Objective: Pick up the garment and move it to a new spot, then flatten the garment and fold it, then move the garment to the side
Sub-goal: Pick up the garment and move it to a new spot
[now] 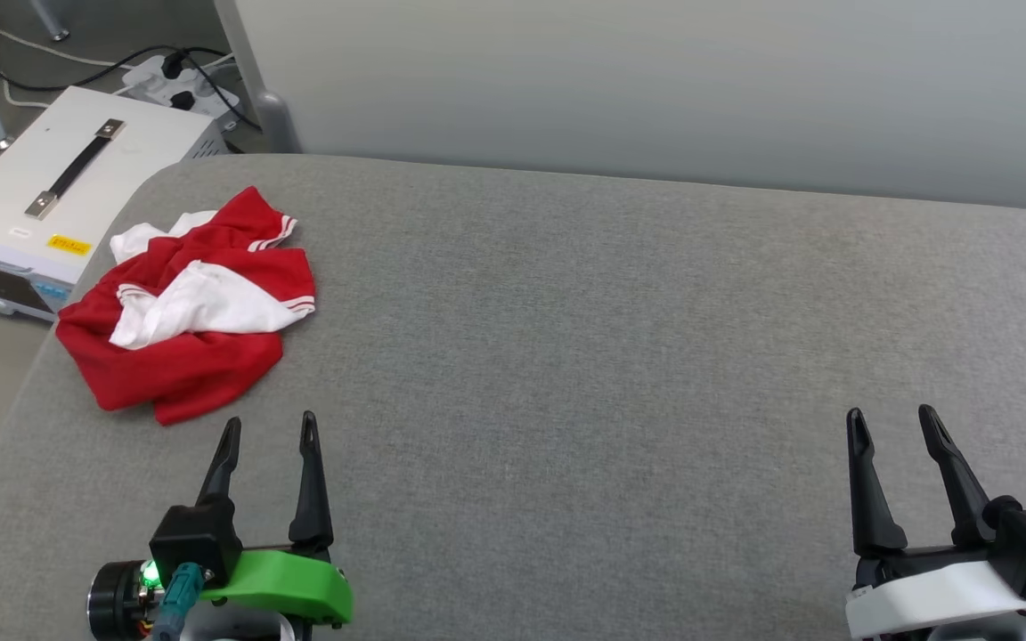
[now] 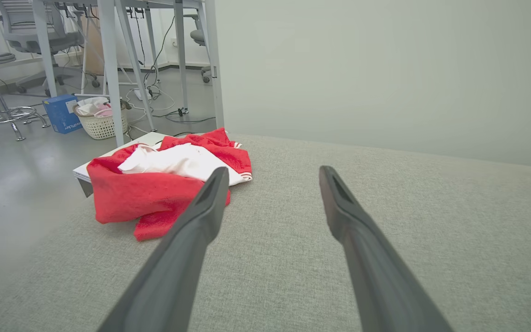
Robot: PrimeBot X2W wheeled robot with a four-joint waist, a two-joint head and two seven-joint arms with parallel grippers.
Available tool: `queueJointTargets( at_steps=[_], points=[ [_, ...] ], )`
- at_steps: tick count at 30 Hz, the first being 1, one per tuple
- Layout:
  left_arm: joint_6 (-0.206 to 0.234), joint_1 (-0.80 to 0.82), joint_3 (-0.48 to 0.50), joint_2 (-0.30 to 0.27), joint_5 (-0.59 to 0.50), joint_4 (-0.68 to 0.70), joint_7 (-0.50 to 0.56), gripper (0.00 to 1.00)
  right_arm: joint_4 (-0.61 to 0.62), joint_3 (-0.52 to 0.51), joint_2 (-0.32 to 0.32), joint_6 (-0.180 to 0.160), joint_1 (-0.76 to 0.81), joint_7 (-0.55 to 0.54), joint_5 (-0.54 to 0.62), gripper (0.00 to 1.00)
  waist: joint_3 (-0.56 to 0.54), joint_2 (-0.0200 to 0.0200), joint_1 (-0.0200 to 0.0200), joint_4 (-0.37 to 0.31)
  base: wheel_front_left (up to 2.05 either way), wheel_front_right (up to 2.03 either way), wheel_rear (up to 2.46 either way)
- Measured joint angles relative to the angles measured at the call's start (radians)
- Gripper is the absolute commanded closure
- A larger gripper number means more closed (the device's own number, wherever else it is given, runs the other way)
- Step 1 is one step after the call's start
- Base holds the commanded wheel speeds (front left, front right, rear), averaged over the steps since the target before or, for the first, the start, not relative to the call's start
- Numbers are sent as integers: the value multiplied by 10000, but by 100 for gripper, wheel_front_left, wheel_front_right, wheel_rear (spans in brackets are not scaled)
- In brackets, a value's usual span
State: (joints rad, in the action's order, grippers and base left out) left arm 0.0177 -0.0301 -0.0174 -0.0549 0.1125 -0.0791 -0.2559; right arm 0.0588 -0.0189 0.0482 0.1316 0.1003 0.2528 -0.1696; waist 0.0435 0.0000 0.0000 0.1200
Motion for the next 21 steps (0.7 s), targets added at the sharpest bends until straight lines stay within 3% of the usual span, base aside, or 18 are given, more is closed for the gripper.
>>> queueJointTargets(
  at_steps=[21],
  points=[
    [144,122,387,2,280,-42,0,0,-65,364,-2,0,-195,0,330,0,393,0,0,2389,0,0,0]
  ],
)
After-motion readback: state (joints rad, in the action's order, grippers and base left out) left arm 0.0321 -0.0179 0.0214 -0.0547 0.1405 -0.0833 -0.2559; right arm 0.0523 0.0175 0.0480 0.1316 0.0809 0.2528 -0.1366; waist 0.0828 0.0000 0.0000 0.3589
